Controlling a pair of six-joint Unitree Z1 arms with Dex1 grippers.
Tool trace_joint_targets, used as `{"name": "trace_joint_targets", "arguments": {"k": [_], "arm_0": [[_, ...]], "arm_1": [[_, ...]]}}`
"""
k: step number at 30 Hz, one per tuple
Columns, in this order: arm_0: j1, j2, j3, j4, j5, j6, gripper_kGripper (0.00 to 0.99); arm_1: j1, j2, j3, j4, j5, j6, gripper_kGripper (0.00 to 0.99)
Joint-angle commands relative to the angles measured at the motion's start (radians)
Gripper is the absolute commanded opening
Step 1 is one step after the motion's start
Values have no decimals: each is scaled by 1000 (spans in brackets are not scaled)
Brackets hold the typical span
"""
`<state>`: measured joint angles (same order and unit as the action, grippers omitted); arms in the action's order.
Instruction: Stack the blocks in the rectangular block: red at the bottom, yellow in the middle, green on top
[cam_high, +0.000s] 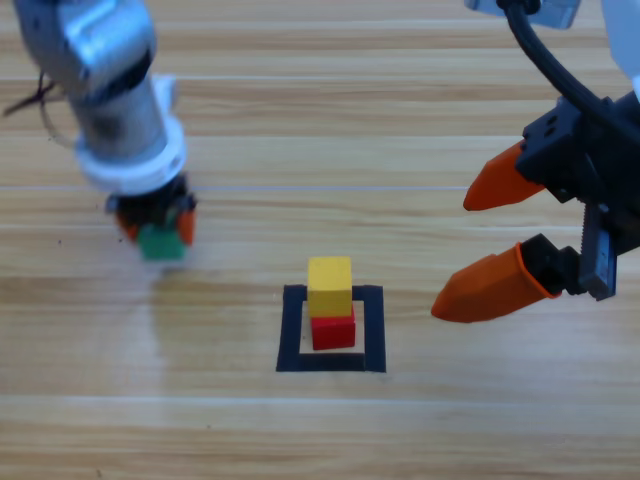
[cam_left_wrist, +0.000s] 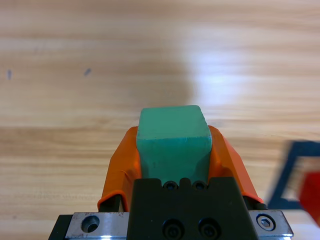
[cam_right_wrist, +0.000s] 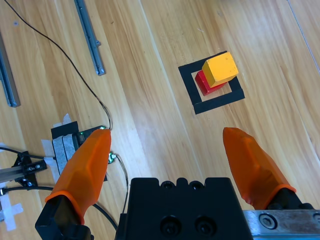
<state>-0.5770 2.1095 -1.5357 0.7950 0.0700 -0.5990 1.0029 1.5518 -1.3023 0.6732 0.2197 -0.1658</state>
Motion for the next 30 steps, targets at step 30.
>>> {"name": "trace_joint_targets", "arguments": {"k": [30], "arm_0": [[-388, 268, -741, 537, 62, -320, 63]], "arm_1": [[-9, -67, 38, 37, 20, -15, 990]]}}
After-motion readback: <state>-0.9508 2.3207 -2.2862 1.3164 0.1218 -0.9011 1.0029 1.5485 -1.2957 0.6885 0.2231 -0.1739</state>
